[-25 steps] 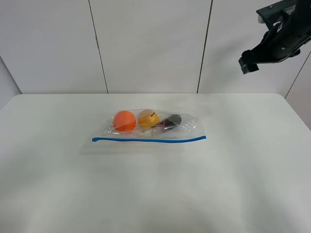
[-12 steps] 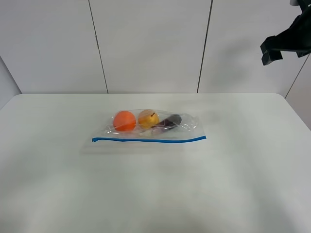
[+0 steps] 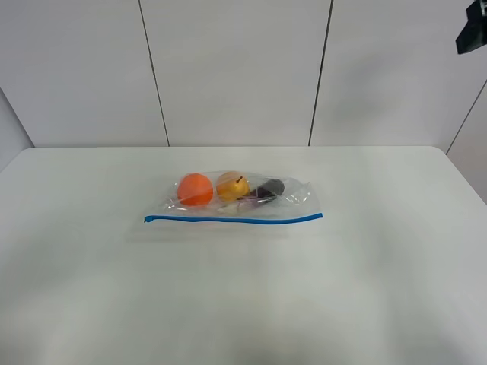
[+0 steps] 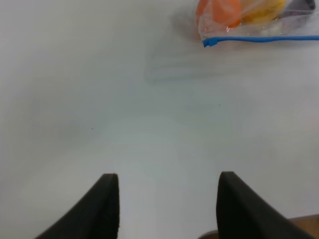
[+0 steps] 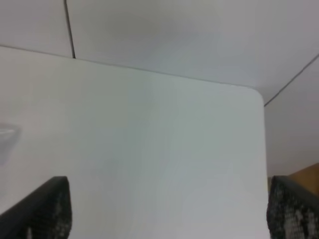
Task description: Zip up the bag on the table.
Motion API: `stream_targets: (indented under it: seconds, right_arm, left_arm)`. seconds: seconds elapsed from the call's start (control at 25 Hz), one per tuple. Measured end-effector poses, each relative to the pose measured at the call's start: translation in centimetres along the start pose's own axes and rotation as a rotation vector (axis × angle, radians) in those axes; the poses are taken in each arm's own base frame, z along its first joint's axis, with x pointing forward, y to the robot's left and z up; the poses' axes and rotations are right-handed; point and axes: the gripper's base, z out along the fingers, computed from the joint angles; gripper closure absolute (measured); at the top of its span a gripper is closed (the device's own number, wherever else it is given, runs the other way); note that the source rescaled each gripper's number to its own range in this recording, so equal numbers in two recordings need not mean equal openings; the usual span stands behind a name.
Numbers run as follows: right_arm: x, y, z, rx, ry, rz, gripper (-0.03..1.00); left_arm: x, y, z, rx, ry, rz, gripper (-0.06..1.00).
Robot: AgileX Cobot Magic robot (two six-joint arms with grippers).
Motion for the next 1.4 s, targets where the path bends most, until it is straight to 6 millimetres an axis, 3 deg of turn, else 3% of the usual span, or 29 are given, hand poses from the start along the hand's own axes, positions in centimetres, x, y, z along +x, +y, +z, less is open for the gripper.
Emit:
stream_targets:
  seconds: [0.48,0.72,0.96,1.16,1.4]
  right_arm:
    - [3.5,-0.8,-13.8,0.029,-0.187,0.073,0.04]
    - [7.8,-0.4,-18.5,0.013,-0.224,0.095,0.04]
    - [15.8,1.9,-21.3,-0.091,-0.351,0.131,0.04]
    - [21.8,3.2,-21.8,-0.109,-0.44,0.143,0.05]
    - [24.9,3.8,-21.6,-0.106,-0.469,0.146,0.06]
  left_arm:
    - [0.0,0.0,0.0,0.0,0.0,0.0,0.36]
    - [0.0,0.0,0.0,0.0,0.0,0.0,0.36]
    - [0.0,0.0,0.0,0.0,0.0,0.0,0.36]
    - [0.0,0.0,0.0,0.0,0.0,0.0,0.36]
    - [0.0,0.0,0.0,0.0,0.0,0.0,0.36]
